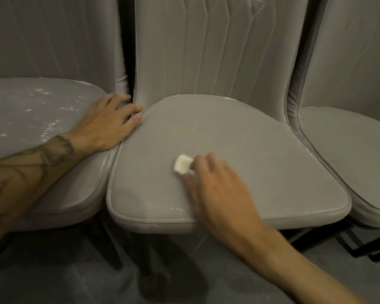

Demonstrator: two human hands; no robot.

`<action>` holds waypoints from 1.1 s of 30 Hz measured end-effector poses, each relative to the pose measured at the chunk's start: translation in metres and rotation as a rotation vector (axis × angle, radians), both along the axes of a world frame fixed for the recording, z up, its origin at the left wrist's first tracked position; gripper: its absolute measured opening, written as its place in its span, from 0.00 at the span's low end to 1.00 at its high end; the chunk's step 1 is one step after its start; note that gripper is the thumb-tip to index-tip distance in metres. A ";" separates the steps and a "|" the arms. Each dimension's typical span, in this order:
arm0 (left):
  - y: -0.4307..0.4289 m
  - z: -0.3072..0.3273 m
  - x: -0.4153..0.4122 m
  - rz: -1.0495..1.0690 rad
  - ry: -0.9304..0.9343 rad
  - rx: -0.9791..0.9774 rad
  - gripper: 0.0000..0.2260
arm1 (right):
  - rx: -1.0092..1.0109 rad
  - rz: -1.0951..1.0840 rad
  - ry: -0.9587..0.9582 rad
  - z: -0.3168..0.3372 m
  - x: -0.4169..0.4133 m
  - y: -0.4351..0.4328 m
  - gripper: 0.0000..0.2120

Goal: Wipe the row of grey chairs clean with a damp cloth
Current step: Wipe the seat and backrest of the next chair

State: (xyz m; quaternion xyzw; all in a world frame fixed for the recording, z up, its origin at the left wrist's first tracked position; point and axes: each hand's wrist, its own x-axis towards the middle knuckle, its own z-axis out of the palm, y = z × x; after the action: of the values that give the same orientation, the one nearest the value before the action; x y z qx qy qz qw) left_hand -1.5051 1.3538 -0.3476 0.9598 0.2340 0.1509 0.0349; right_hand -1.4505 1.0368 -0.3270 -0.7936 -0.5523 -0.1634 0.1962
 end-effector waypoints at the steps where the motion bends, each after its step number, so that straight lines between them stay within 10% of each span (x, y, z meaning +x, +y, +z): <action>1: -0.001 0.000 0.000 0.000 -0.009 0.001 0.25 | 0.020 0.072 0.019 -0.001 -0.017 0.019 0.15; 33: -0.004 0.005 -0.003 -0.008 -0.080 -0.120 0.20 | -0.164 0.262 0.091 0.001 0.001 0.117 0.12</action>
State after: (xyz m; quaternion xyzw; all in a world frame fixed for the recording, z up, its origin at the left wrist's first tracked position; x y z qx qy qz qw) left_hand -1.5077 1.3499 -0.3425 0.9501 0.2373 0.1747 0.1024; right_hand -1.4500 1.1542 -0.3260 -0.7345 -0.6532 -0.0546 0.1753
